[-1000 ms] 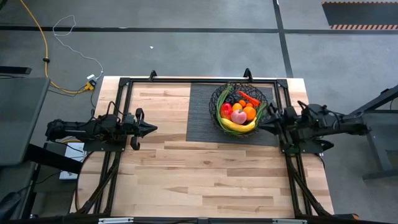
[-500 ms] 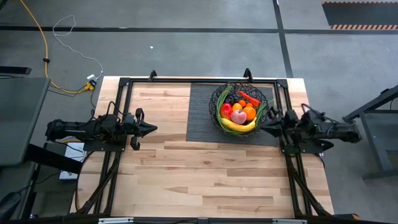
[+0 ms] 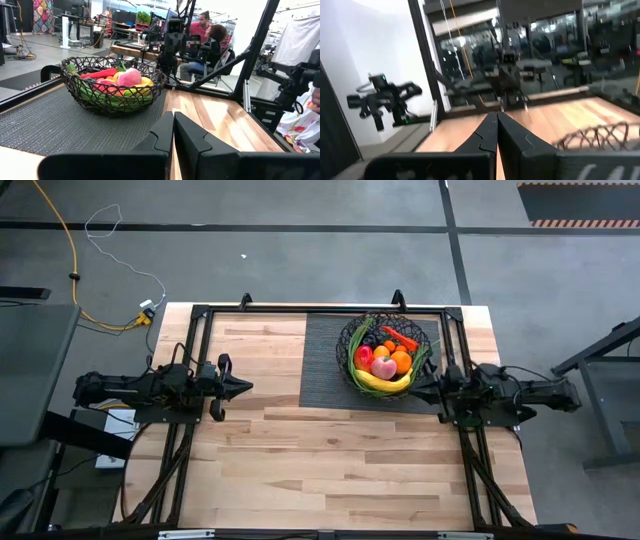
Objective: Build produce basket
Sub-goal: Return to Home Position
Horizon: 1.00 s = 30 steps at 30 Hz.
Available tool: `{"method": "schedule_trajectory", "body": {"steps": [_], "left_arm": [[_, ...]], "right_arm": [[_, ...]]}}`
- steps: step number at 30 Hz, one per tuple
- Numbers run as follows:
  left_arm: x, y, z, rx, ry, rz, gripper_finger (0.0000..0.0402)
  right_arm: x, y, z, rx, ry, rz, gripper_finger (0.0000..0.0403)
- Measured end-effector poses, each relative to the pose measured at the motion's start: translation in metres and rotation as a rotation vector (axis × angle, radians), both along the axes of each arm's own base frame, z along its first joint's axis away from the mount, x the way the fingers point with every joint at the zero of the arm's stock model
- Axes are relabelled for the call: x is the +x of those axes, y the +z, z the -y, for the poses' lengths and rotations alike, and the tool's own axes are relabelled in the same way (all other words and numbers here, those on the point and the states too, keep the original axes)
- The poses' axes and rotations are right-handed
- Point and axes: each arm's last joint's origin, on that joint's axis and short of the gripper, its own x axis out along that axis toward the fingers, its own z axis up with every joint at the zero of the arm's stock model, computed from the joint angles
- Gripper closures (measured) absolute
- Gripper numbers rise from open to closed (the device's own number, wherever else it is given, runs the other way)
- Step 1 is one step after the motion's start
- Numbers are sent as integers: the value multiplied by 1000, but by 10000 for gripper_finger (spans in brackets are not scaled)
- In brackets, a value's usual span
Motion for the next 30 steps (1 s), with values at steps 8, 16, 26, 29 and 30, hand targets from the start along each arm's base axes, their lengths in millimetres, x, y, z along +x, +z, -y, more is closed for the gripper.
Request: {"method": "schedule_trajectory", "body": {"steps": [8,16,26,29,30], "left_arm": [[0,0,0,0,0,0,396],[0,0,0,0,0,0,396],[0,0,0,0,0,0,396],[0,0,0,0,0,0,396],[0,0,0,0,0,0,396]], "right_arm": [[2,-15,2,-60,-88,-153,403],[2,-15,3,-109,-131,-153,403],[2,-15,3,-21,-114,-160,403],[2,-15,3,40,-109,-164,403],[2,-15,3,53,-107,-166,403]]}}
